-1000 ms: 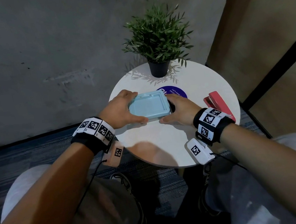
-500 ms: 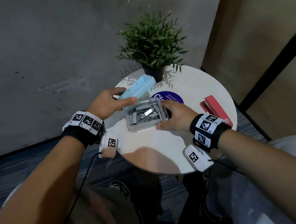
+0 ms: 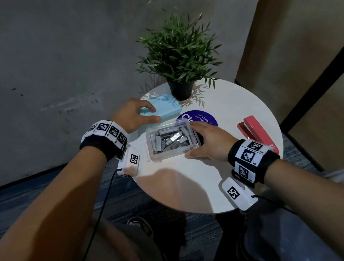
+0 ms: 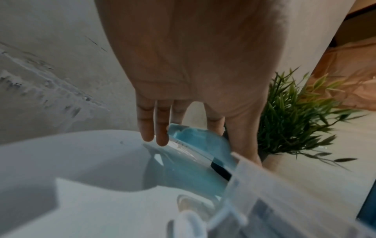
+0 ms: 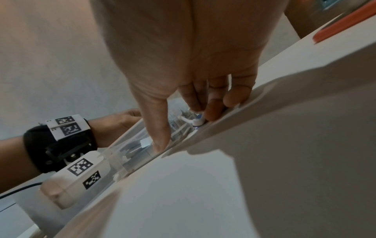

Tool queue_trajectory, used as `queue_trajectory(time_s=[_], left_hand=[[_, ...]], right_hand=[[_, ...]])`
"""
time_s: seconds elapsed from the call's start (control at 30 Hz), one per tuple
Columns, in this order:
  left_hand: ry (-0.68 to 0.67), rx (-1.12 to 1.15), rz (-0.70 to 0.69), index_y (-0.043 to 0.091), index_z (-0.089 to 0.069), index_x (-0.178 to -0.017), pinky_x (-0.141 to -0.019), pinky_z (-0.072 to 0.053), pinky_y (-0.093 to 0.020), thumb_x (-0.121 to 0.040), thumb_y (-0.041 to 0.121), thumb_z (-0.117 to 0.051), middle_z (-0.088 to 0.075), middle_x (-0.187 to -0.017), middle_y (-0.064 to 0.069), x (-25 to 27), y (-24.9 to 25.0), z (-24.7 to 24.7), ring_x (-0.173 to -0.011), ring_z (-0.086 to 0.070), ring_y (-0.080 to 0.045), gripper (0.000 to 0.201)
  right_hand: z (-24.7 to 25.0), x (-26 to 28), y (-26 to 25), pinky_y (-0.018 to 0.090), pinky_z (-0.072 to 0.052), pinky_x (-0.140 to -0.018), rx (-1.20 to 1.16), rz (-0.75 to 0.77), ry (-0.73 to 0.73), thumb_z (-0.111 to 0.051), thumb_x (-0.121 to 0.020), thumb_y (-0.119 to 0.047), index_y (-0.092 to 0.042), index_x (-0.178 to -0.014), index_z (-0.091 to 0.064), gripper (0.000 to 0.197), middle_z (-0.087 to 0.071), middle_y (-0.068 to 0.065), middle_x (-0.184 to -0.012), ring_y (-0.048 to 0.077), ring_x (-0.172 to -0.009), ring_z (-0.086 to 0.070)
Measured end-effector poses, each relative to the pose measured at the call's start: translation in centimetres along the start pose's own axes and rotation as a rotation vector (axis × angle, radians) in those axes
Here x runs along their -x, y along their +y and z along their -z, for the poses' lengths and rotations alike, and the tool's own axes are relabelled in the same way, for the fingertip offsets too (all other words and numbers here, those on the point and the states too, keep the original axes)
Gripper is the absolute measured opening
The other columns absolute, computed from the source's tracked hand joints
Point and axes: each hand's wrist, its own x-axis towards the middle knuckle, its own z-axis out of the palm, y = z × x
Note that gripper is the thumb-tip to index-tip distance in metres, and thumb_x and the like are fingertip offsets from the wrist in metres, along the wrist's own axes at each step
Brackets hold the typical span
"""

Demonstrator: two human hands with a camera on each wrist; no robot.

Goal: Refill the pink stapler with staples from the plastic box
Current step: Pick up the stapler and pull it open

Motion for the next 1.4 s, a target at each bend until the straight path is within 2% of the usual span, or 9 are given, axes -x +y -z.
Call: queue_trajectory(time_s=[0.17, 0.43, 0.6, 0.7, 0.8, 1.03, 1.2, 1.3, 1.4], left_hand=[[-0.019, -0.125, 0.012, 0.025, -0.072, -0.103, -0.102, -0.044, -0.041, -0.075, 0.044, -0.079, -0.053, -0.124, -0.012, -0.3, -0.9, -0.6, -0.108, -0.050, -0.024, 0.034], [-0.150, -0.224, 0.115, 0.039, -0.065, -0.122, -0.119, -0.019, -0.049, -0.083, 0.072, -0.050, -0.026, -0.160, -0.009, -0.1, -0.8, -0.1, -0.144, -0.028, -0.031, 0.053], [-0.067, -0.195, 0.027, 0.033, -0.063, -0.126, -0.116, -0.027, -0.047, -0.071, 0.087, -0.042, -0.034, -0.157, -0.007, 1.2, 1.2, 0.4, -0.139, -0.037, -0.029, 0.080], [-0.134, -0.208, -0.090, 0.026, -0.054, -0.136, -0.114, -0.026, -0.034, -0.059, 0.094, -0.041, -0.041, -0.151, -0.005, 2.9, 3.2, -0.3, -0.137, -0.038, -0.023, 0.104], [-0.234, -0.301, -0.146, 0.026, -0.035, -0.149, -0.118, -0.020, -0.035, -0.052, 0.096, -0.043, -0.031, -0.158, -0.002, 4.0, 4.5, -1.7, -0.144, -0.027, -0.021, 0.120], [-0.334, -0.262, -0.156, 0.042, -0.036, -0.142, -0.101, -0.045, -0.044, -0.059, 0.082, -0.062, -0.051, -0.132, 0.004, 3.8, 5.5, -3.7, -0.117, -0.052, -0.018, 0.096], [-0.323, -0.260, -0.180, 0.040, -0.035, -0.143, -0.099, -0.043, -0.039, -0.067, 0.071, -0.068, -0.050, -0.128, 0.004, 3.9, 5.9, -3.7, -0.114, -0.050, -0.017, 0.089], [-0.324, -0.246, -0.187, 0.043, -0.035, -0.142, -0.099, -0.043, -0.039, -0.060, 0.080, -0.061, -0.051, -0.127, 0.004, 3.9, 5.8, -3.6, -0.114, -0.050, -0.016, 0.093], [-0.327, -0.218, -0.180, 0.043, -0.036, -0.142, -0.099, -0.044, -0.038, -0.051, 0.091, -0.055, -0.050, -0.124, 0.007, 3.9, 5.7, -3.7, -0.113, -0.051, -0.014, 0.105]], right_hand=[[0.0, 0.0, -0.1, 0.030, -0.036, -0.104, 0.020, -0.007, -0.001, -0.082, -0.076, -0.041, -0.024, -0.148, -0.041, 0.085, -0.049, -0.003, -0.151, 0.018, -0.134, -0.047], [0.1, 0.1, -0.3, 0.029, -0.037, -0.102, 0.050, -0.009, -0.010, -0.082, -0.077, -0.038, -0.021, -0.146, -0.043, 0.081, -0.050, -0.001, -0.149, 0.018, -0.133, -0.047], [0.4, 0.5, -0.4, 0.034, -0.044, -0.098, 0.056, -0.014, -0.053, -0.077, -0.079, -0.026, -0.018, -0.140, -0.046, 0.069, -0.052, 0.003, -0.141, 0.021, -0.126, -0.051], [1.7, 0.8, -0.2, 0.035, -0.038, -0.107, 0.093, -0.035, -0.058, -0.073, -0.084, -0.028, -0.010, -0.148, -0.039, 0.074, -0.045, 0.010, -0.150, 0.026, -0.138, -0.042], [3.5, 1.3, 0.2, 0.037, -0.036, -0.112, 0.184, -0.047, -0.005, -0.067, -0.090, -0.031, -0.012, -0.151, -0.039, 0.070, -0.045, 0.013, -0.153, 0.029, -0.138, -0.044], [6.8, 3.3, 1.8, 0.045, -0.039, -0.107, 0.328, -0.126, 0.119, -0.064, -0.090, -0.044, -0.019, -0.145, -0.048, 0.062, -0.052, 0.009, -0.145, 0.032, -0.131, -0.046], [8.5, 5.4, 4.5, 0.044, -0.044, -0.098, 0.383, -0.326, 0.235, -0.057, -0.092, -0.046, -0.015, -0.139, -0.050, 0.057, -0.052, 0.013, -0.137, 0.034, -0.127, -0.050], [8.2, 5.8, 5.9, 0.041, -0.045, -0.088, 0.396, -0.448, 0.110, -0.057, -0.087, -0.061, -0.013, -0.132, -0.049, 0.066, -0.057, 0.012, -0.133, 0.033, -0.119, -0.057], [7.0, 5.4, 6.9, 0.036, -0.042, -0.078, 0.363, -0.469, 0.049, -0.057, -0.090, -0.053, -0.011, -0.123, -0.047, 0.054, -0.063, 0.014, -0.122, 0.034, -0.106, -0.062]])
